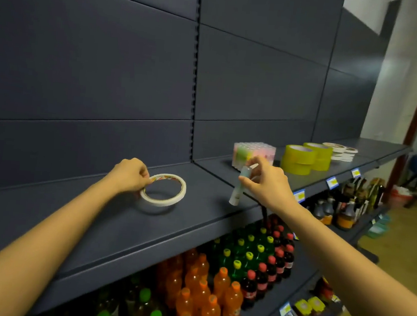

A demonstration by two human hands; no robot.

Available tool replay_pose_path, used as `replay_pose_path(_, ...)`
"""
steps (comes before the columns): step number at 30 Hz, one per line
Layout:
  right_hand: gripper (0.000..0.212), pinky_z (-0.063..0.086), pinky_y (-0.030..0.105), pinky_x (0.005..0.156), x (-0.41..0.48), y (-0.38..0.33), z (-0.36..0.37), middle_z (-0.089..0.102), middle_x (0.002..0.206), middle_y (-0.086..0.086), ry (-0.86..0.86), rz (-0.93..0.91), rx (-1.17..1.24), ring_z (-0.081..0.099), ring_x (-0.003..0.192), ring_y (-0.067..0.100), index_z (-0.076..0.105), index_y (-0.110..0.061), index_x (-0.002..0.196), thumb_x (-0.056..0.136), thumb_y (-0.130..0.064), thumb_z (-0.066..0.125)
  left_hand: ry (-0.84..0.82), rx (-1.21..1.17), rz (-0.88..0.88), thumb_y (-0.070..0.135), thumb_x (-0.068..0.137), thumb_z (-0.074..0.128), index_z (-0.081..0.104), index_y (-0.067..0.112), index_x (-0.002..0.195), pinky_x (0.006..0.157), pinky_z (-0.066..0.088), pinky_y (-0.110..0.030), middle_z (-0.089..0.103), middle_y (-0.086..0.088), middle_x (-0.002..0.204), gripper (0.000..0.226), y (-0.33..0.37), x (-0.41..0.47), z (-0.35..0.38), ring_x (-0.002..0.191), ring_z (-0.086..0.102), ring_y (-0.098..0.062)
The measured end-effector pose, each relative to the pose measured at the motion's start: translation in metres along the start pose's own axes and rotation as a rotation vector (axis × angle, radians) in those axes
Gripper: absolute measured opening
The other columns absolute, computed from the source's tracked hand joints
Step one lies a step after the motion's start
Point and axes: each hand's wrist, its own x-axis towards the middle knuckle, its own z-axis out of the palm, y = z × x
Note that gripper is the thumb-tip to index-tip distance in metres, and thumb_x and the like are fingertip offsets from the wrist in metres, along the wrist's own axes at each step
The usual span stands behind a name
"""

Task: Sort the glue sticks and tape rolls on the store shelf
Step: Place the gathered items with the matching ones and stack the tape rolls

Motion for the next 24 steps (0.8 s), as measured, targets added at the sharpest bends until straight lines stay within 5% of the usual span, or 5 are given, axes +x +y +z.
replay_pose_path(4, 0.030, 0.043, 0.031, 0.072, 0.006, 0.047, -0.029, 0.065, 0.089, 0.005, -0.008, -0.013, -0.038, 0.062, 0.088, 0.027, 0.052, -0.013, 0.108, 0.084, -0.025, 0.066, -0.050, -0.161, 0.006, 0.016, 0.088, 0.061, 0.063, 0.015, 0.069, 0.052, 0.040, -0.015, 0.060, 0.008, 0.041, 0.019, 0.051, 0.005, 0.025, 0.037, 0.056, 0.005)
replay_pose_path(9, 0.032, 0.050, 0.040, 0.079, 0.022, 0.089, -0.052, 0.066, 0.091, 0.006, 0.011, -0.006, -0.027, 0.063, 0.088, 0.027, 0.051, -0.012, 0.110, 0.085, -0.023, 0.066, -0.106, -0.339, -0.007, 0.010, 0.088, 0.061, 0.067, 0.006, 0.078, 0.056, 0.050, -0.018, 0.066, -0.008, 0.064, 0.013, 0.100, 0.017, 0.045, 0.040, 0.059, -0.002)
replay_pose_path(18, 0.031, 0.053, 0.043, 0.077, 0.073, 0.143, -0.043, 0.068, 0.089, 0.008, 0.044, -0.050, 0.018, 0.066, 0.084, 0.028, 0.051, -0.013, 0.109, 0.084, -0.020, 0.068, -0.049, -0.318, 0.029, 0.014, 0.088, 0.062, 0.069, 0.007, 0.079, 0.048, 0.050, -0.012, 0.067, -0.007, 0.064, 0.013, 0.142, 0.063, 0.073, 0.042, 0.060, -0.003)
replay_pose_path(24, 0.033, 0.052, 0.042, 0.077, 0.128, 0.165, -0.016, 0.069, 0.091, 0.005, 0.039, -0.121, 0.050, 0.067, 0.086, 0.026, 0.049, -0.015, 0.112, 0.084, -0.019, 0.067, 0.003, -0.179, 0.045, 0.022, 0.087, 0.063, 0.071, 0.010, 0.080, 0.073, 0.057, -0.029, 0.071, -0.011, 0.070, 0.015, 0.159, 0.101, 0.084, 0.055, 0.063, -0.011)
